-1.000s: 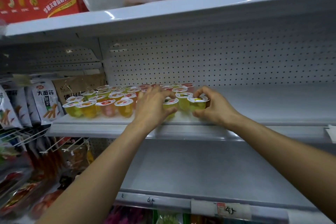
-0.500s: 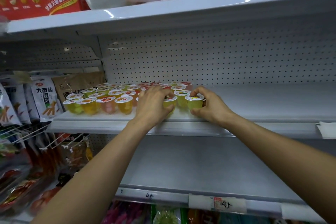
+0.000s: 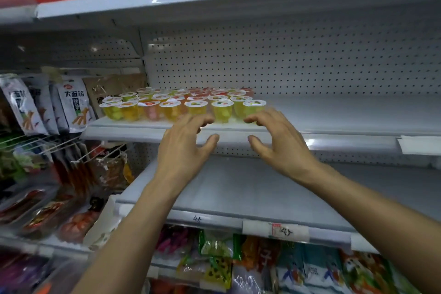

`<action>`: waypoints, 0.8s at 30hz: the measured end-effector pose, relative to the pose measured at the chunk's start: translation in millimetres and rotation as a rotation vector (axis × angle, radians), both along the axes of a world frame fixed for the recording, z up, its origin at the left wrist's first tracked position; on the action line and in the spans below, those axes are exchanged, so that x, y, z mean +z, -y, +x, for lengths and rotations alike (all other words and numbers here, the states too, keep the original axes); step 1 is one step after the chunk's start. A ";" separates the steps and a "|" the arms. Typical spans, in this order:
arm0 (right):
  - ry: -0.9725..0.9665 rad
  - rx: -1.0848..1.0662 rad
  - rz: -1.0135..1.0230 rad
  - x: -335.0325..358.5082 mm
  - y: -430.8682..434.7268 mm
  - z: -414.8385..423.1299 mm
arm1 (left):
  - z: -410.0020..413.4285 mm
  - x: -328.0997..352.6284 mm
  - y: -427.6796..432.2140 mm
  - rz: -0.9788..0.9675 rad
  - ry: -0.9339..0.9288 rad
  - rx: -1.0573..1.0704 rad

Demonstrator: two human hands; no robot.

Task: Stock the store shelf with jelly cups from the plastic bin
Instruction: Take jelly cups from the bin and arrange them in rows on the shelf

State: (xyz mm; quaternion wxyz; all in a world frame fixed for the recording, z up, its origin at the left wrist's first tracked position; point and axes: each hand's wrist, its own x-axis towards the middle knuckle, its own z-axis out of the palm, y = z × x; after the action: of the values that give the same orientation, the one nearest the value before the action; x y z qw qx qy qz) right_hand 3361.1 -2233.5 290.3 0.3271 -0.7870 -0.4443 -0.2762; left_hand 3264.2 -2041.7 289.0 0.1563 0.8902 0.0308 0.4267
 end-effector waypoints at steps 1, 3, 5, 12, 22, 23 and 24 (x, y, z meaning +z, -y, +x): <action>-0.004 0.023 -0.024 -6.6 0.5 -8.0 | -11.0 -7.7 1.2 -0.021 -0.017 0.007; -0.026 0.077 -0.078 -22.0 -1.4 -23.5 | -34.3 -25.7 1.6 -0.066 -0.067 0.034; -0.071 0.125 -0.124 -40.6 -7.5 -39.5 | -59.6 -46.2 -1.0 -0.086 -0.145 0.075; -0.223 0.251 -0.310 -97.8 -62.0 -101.1 | -150.0 -107.5 -31.5 -0.139 -0.375 0.228; -0.456 0.473 -0.502 -181.6 -221.2 -158.0 | -257.5 -188.9 -169.8 -0.489 -0.467 0.502; -0.494 0.485 -0.522 -191.6 -241.8 -163.2 | -265.8 -197.2 -189.9 -0.514 -0.481 0.525; -0.530 0.499 -0.536 -202.4 -263.5 -168.1 | -272.9 -205.4 -209.8 -0.533 -0.503 0.550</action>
State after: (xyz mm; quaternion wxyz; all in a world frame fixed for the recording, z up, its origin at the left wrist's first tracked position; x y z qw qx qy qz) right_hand 3193.0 -1970.1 87.9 0.2709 -0.7561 -0.5774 0.1468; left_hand 2991.4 -1832.0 83.6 0.2485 0.8536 0.4118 0.2001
